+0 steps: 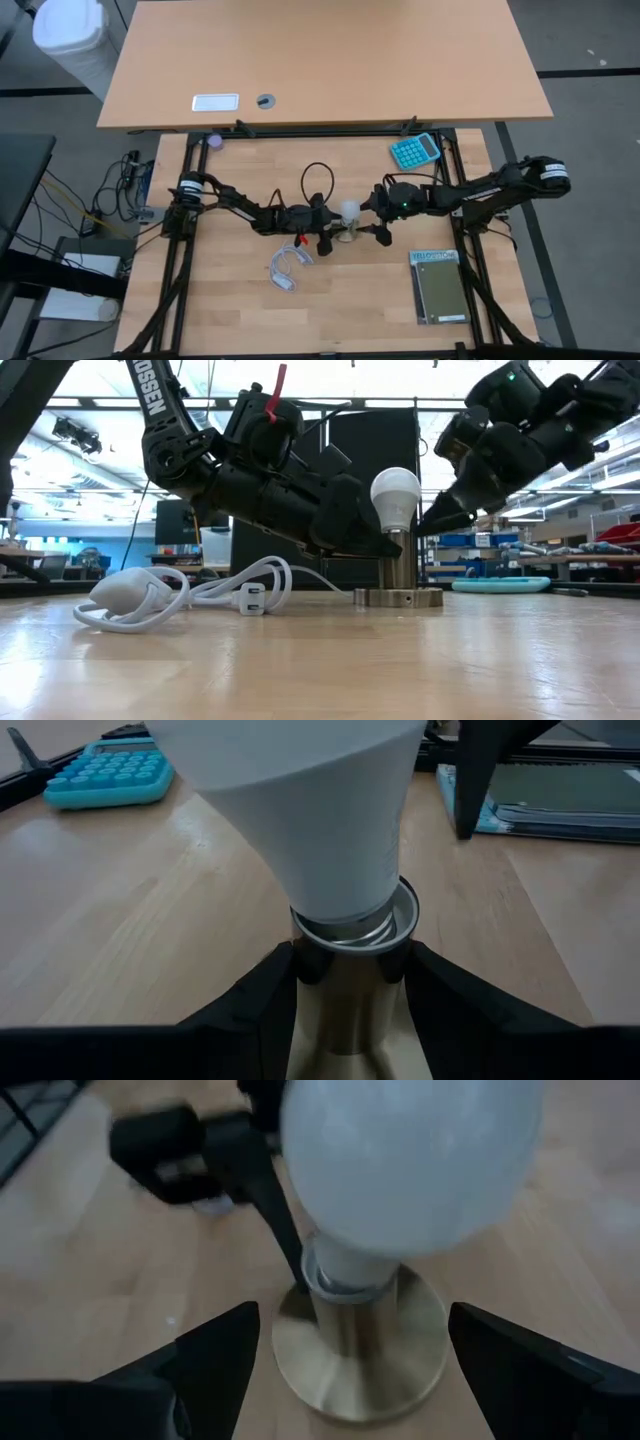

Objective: Screw lightbulb
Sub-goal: Insert the lightbulb into the socket

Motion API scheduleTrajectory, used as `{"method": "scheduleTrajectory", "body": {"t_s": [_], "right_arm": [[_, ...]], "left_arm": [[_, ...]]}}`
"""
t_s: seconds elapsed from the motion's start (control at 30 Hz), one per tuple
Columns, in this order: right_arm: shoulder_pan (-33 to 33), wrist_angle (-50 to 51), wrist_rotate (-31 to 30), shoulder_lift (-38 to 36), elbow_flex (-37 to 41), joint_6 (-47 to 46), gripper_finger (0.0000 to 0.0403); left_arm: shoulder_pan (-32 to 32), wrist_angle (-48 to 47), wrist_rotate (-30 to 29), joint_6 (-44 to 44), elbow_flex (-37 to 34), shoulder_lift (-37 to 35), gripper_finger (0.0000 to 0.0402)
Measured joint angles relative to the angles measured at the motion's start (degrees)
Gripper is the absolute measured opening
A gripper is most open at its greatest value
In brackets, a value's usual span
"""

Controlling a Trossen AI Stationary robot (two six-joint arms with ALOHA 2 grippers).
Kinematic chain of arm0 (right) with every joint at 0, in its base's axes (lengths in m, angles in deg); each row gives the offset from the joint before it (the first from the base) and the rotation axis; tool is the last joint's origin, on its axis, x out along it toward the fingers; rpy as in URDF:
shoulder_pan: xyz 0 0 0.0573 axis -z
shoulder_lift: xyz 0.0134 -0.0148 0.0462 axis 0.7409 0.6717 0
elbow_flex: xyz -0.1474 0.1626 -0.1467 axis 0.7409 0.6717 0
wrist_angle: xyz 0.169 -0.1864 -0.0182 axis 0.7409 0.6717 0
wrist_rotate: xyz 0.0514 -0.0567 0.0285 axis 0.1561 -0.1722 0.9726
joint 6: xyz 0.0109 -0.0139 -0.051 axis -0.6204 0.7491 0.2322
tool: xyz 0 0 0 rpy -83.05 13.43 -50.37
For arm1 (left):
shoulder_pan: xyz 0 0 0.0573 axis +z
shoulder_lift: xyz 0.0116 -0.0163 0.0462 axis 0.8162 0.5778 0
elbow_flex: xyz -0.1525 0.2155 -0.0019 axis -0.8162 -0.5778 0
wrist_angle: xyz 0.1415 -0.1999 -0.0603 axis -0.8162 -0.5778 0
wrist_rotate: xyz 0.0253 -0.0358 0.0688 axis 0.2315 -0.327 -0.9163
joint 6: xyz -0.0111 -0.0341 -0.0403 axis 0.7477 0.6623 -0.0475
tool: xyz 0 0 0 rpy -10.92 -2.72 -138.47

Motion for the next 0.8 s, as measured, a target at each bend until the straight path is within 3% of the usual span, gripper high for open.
{"method": "scheduleTrajectory", "body": {"t_s": [0.17, 0.33, 0.57, 0.8], "right_arm": [[1.0, -6.5, 0.1, 3.7, 0.0, 2.7, 0.0327], [2.5, -12.0, 4.3, 6.5, 0.0, 3.4, 0.0327], [2.1, -14.9, 8.3, 8.5, 0.0, 3.3, 0.0326], [1.7, -15.1, 8.6, 7.9, 0.0, 3.3, 0.0326]], "left_arm": [[0.0, 0.5, 1.4, -1.3, -0.1, 0.0, 0.0174], [0.0, 0.3, 1.8, -1.4, -0.1, 0.0, 0.0174], [0.0, 0.1, 1.1, -1.2, 0.0, 0.0, 0.0174], [0.0, -0.5, 0.3, -1.0, 0.0, 0.0, 0.0174]]}}
